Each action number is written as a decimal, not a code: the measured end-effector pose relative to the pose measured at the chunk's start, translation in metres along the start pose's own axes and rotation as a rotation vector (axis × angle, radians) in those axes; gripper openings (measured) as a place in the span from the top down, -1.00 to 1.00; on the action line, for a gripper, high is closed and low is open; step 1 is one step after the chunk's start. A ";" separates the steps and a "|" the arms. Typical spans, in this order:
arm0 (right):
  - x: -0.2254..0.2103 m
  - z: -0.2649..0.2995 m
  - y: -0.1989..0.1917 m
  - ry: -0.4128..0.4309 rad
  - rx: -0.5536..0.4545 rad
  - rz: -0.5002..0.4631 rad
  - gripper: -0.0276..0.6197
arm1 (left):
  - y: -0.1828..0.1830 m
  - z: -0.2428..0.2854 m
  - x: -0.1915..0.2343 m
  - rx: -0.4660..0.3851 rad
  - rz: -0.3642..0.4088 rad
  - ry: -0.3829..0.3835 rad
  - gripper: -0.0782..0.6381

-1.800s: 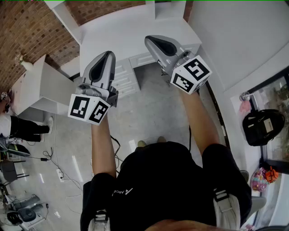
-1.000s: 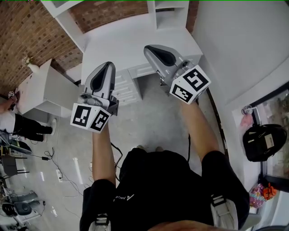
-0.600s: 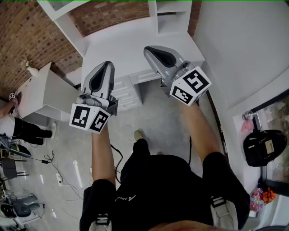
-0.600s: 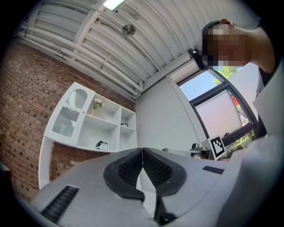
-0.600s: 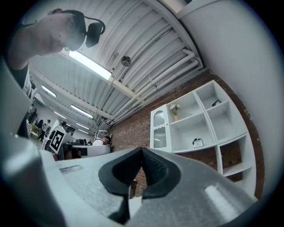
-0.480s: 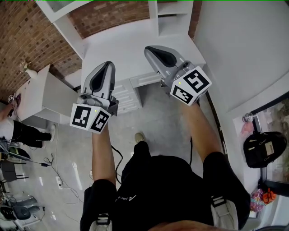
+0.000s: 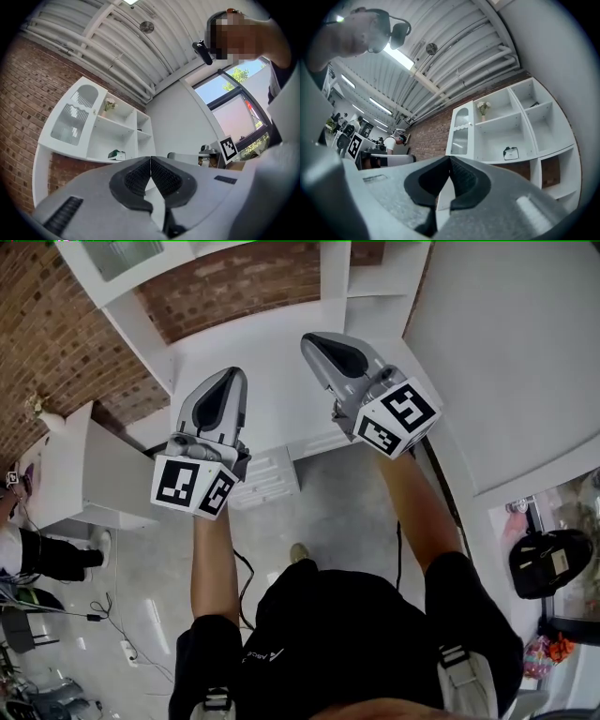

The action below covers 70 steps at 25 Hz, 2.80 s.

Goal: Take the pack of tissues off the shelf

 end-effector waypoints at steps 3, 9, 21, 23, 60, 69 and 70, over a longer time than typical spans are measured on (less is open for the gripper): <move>-0.019 0.040 -0.007 -0.040 0.005 -0.009 0.91 | -0.004 0.017 0.047 -0.003 -0.004 -0.015 0.78; -0.055 0.096 -0.014 -0.093 0.019 -0.025 0.91 | -0.015 0.051 0.111 -0.002 -0.021 -0.038 0.78; -0.153 0.167 -0.031 -0.111 0.020 -0.067 0.91 | -0.038 0.139 0.169 -0.015 -0.014 -0.013 0.78; -0.174 0.178 -0.031 -0.107 0.015 -0.080 0.91 | -0.040 0.160 0.176 -0.020 -0.007 -0.010 0.78; -0.358 0.356 -0.056 -0.499 0.407 -0.061 -0.59 | -0.068 0.264 0.278 -0.053 -0.050 -0.154 0.78; -0.382 0.380 -0.069 -0.519 0.561 -0.019 -0.64 | -0.075 0.266 0.300 -0.056 -0.067 -0.162 0.78; -0.382 0.381 -0.070 -0.521 0.576 -0.027 -0.64 | -0.076 0.267 0.301 -0.056 -0.069 -0.164 0.78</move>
Point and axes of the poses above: the fingertips, and each gripper's own axes: z forward along the fingers, x to its left, y out of its top, the point moved 7 cm from there along -z, backward along the fingers, and after that the axes turned 1 degree about -y, right-handed, at the moved point
